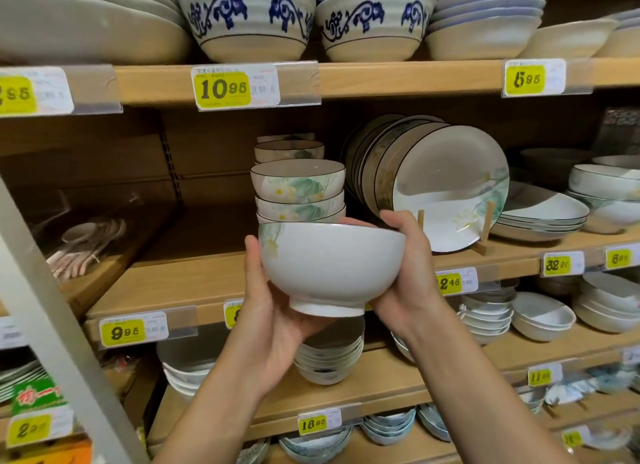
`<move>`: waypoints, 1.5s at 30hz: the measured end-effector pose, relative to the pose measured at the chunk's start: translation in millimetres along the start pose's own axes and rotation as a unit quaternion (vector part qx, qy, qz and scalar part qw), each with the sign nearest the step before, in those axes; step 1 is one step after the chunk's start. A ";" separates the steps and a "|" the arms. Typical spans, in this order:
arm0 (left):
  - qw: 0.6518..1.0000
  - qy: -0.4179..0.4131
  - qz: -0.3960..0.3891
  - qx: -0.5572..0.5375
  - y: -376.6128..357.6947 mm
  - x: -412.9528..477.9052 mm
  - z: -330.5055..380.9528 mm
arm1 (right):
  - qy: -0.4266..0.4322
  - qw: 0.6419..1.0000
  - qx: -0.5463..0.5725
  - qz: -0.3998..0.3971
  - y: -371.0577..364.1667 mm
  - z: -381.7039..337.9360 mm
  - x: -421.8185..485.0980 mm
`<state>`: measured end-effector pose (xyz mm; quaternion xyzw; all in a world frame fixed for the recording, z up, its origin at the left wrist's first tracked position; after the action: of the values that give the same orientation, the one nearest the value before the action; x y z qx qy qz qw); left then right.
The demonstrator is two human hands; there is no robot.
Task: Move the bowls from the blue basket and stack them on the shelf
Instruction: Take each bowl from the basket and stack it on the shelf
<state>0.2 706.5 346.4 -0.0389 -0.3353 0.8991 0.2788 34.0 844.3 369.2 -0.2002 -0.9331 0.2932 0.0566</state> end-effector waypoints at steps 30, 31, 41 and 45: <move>0.953 -0.170 0.028 0.251 -13.6 -27.3 28.8 | 0.185 0.965 -0.161 -0.090 -7.8 -0.6 -17.1; 0.952 -0.173 0.025 0.251 -14.2 -29.3 31.8 | 0.167 0.970 -0.150 -0.096 -7.5 0.7 -15.4; 0.931 -0.228 -0.056 0.279 -27.0 -16.8 95.5 | 0.208 0.951 -0.147 -0.177 -33.9 -48.0 -3.0; 0.925 -0.227 -0.091 0.290 -34.2 8.7 117.7 | 0.241 0.943 -0.126 -0.190 -47.9 -64.9 13.3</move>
<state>-21.0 663.9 459.6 0.2797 -0.1166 0.9124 0.2751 20.0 848.0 449.6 -0.0897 -0.9417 0.1001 0.3086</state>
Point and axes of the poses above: each hand's wrist, its own x-axis towards the middle knuckle, its own y-axis out of the back of the hand, z = x × y, the point moved 5 cm from there along x, towards the middle knuckle
